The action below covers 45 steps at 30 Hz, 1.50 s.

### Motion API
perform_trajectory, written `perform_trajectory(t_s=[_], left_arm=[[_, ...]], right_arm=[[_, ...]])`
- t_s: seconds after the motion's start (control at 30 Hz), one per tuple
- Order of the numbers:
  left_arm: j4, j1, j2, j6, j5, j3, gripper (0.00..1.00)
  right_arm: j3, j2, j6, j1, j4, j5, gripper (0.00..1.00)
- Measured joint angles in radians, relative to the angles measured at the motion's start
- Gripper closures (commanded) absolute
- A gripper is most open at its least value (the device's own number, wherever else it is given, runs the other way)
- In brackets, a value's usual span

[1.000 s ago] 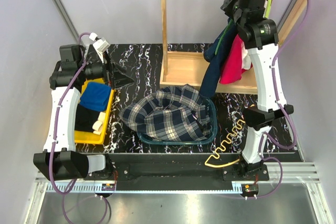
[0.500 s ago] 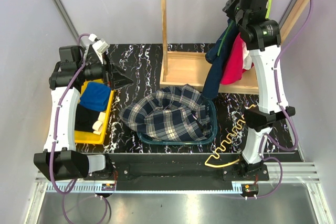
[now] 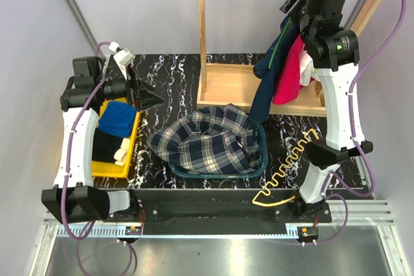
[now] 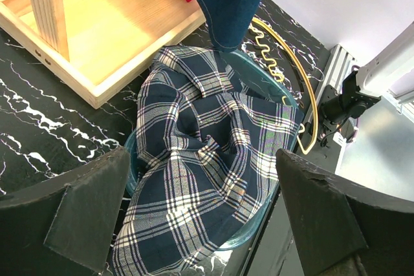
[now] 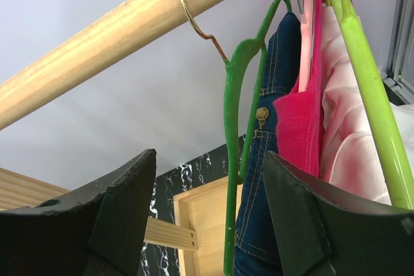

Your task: Remove the skirt from the hanger

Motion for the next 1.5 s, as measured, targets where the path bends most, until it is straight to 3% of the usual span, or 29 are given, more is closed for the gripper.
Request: perform_trajectory(t_s=[0.47,0.77,1.1,1.2,1.23,1.27,1.33,1.5], left_arm=[[-0.003,0.0,-0.016,0.0,0.0,-0.016,0.03],[-0.021,0.0,-0.016,0.021,0.0,-0.016,0.03],[-0.028,0.005,-0.016,0.031,0.0,-0.016,0.03],[-0.031,0.006,-0.016,0.037,0.0,-0.016,0.03],[-0.033,0.006,-0.016,0.037,0.0,-0.016,0.03],[-0.035,0.007,-0.016,0.039,-0.001,-0.016,0.03],[-0.04,0.008,-0.016,0.041,-0.001,-0.016,0.03],[-0.049,0.011,-0.016,0.044,-0.001,-0.016,0.03]], right_arm=[[0.033,0.082,0.044,0.0,-0.021,-0.057,0.3],[0.033,0.118,0.058,0.0,-0.082,0.032,0.3],[0.128,0.171,-0.031,0.0,-0.074,0.136,0.42],[0.134,0.198,-0.068,-0.001,-0.051,0.175,0.51],[0.134,0.204,-0.077,-0.002,-0.048,0.182,0.59],[0.133,0.213,-0.088,-0.003,-0.042,0.188,0.68],[0.124,0.221,-0.109,-0.006,-0.029,0.189,1.0],[0.095,0.222,-0.148,-0.026,0.017,0.183,1.0]])
